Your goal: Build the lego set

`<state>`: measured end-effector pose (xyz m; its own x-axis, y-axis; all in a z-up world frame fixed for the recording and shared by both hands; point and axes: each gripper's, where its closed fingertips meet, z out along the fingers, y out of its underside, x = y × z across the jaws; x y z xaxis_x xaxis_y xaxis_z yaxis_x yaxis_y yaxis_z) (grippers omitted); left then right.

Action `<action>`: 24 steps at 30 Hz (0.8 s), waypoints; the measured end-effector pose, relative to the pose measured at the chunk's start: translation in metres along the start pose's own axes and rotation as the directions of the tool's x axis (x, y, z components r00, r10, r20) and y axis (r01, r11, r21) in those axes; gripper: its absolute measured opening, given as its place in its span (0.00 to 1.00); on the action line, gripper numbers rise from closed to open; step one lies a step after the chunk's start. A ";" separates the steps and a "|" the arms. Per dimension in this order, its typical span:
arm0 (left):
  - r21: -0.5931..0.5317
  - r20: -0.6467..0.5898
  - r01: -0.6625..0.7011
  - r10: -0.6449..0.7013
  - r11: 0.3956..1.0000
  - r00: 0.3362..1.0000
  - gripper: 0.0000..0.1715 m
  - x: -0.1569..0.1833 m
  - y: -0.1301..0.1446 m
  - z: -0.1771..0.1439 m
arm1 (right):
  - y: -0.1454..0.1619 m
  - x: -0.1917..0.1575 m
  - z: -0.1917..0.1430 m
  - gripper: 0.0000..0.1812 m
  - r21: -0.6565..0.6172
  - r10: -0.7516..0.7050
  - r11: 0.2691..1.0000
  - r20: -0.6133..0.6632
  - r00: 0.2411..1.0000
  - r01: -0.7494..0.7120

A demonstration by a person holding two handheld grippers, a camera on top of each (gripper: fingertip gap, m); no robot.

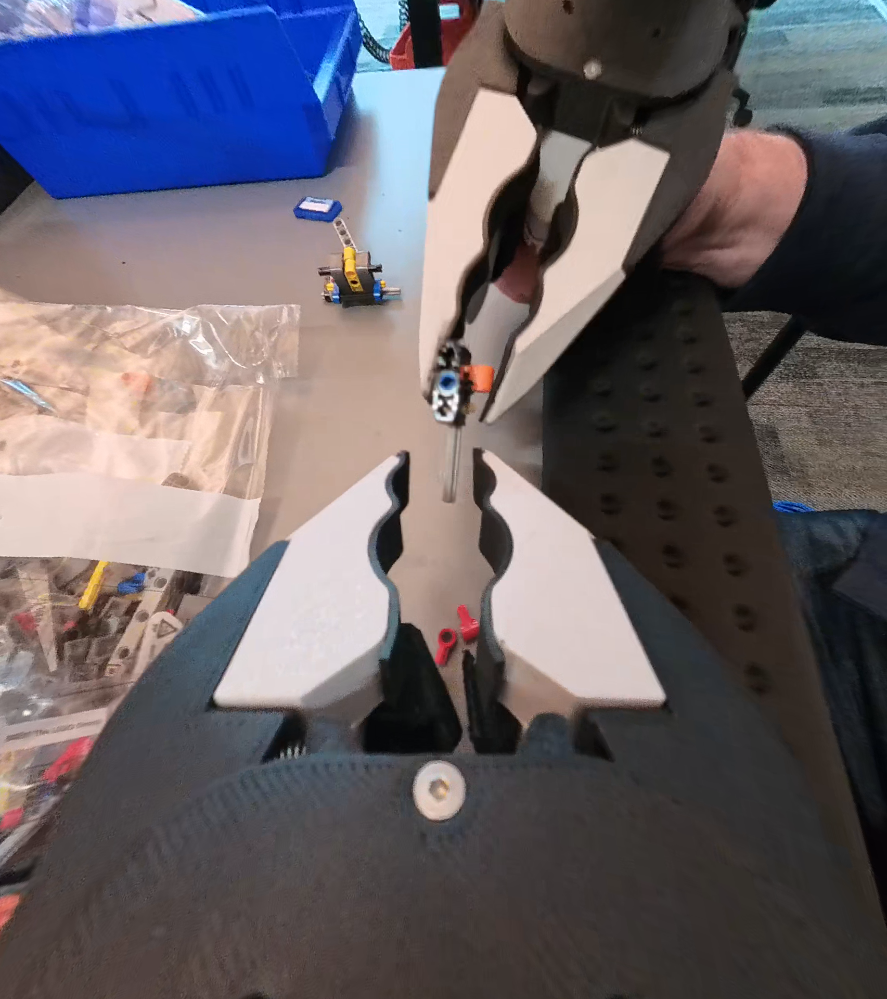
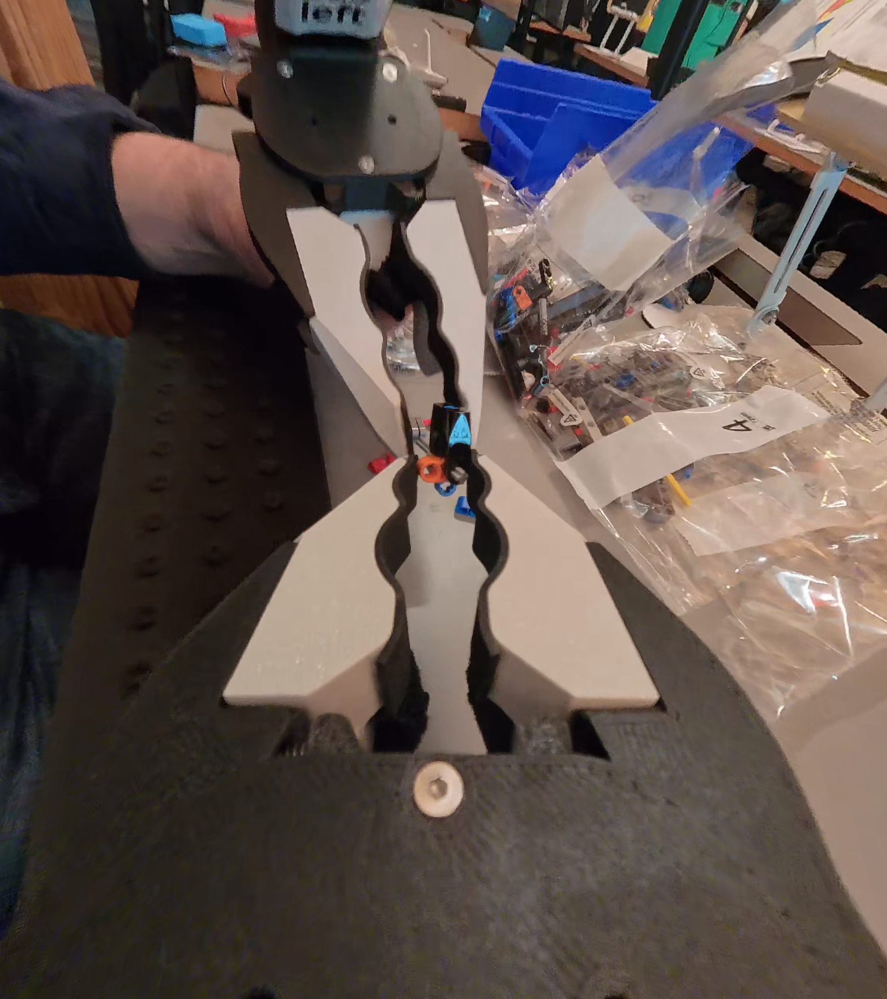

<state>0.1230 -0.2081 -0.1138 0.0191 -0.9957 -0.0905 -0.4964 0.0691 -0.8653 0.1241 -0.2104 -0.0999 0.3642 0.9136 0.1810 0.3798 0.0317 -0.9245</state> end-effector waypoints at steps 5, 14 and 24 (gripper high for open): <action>0.030 0.038 -0.076 0.075 0.997 0.996 0.11 0.001 -0.011 -0.003 | 0.010 -0.002 0.007 0.09 -0.080 -0.077 0.994 -0.032 0.997 0.074; 0.058 0.013 -0.067 0.067 0.996 0.998 0.06 0.004 -0.015 -0.002 | 0.006 0.000 0.003 0.09 -0.058 -0.095 0.994 -0.057 0.994 0.092; 0.176 -0.094 0.087 -0.072 0.981 0.993 0.04 0.006 -0.031 -0.010 | -0.011 0.004 -0.007 0.10 0.063 -0.031 0.997 -0.049 0.998 0.035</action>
<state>0.1299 -0.2166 -0.0826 -0.0268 -0.9995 0.0184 -0.3326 -0.0084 -0.9430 0.1274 -0.2104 -0.0868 0.3934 0.8911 0.2263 0.3382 0.0886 -0.9369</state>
